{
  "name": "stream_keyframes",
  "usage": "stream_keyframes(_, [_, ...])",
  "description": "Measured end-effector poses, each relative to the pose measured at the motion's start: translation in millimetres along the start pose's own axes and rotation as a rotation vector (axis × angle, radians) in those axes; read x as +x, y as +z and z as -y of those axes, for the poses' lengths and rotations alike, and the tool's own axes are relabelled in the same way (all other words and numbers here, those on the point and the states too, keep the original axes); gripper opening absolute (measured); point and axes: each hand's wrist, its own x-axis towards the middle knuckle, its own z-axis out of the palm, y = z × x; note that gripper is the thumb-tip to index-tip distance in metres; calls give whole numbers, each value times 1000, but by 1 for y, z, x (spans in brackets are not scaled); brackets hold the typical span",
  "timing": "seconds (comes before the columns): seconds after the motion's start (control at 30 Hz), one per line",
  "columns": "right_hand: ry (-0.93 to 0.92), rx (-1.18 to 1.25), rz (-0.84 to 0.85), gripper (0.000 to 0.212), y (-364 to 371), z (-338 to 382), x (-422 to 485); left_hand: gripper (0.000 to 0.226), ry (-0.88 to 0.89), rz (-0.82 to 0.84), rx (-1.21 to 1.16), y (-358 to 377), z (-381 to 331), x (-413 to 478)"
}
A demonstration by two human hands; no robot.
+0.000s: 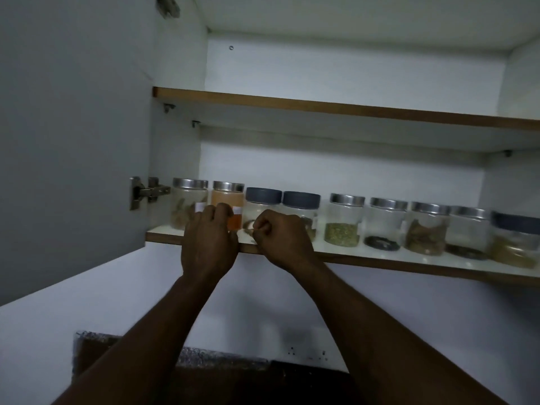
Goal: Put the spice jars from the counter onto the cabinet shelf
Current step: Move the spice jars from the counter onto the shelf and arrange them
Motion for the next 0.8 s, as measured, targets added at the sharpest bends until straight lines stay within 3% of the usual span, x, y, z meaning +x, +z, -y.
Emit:
stream_keyframes(0.17, [17, -140, -1, 14, -66, -48, -33, 21, 172, 150, -145, 25, -86, -5])
stream_keyframes(0.4, [130, -214, -11, 16, -170, -136, -83, 17, 322, 277, -263, 70, -212, -22])
stream_keyframes(0.8, [386, -350, -259, 2, -324, -280, -147, 25, 559, 460, -388, 134, -423, -36])
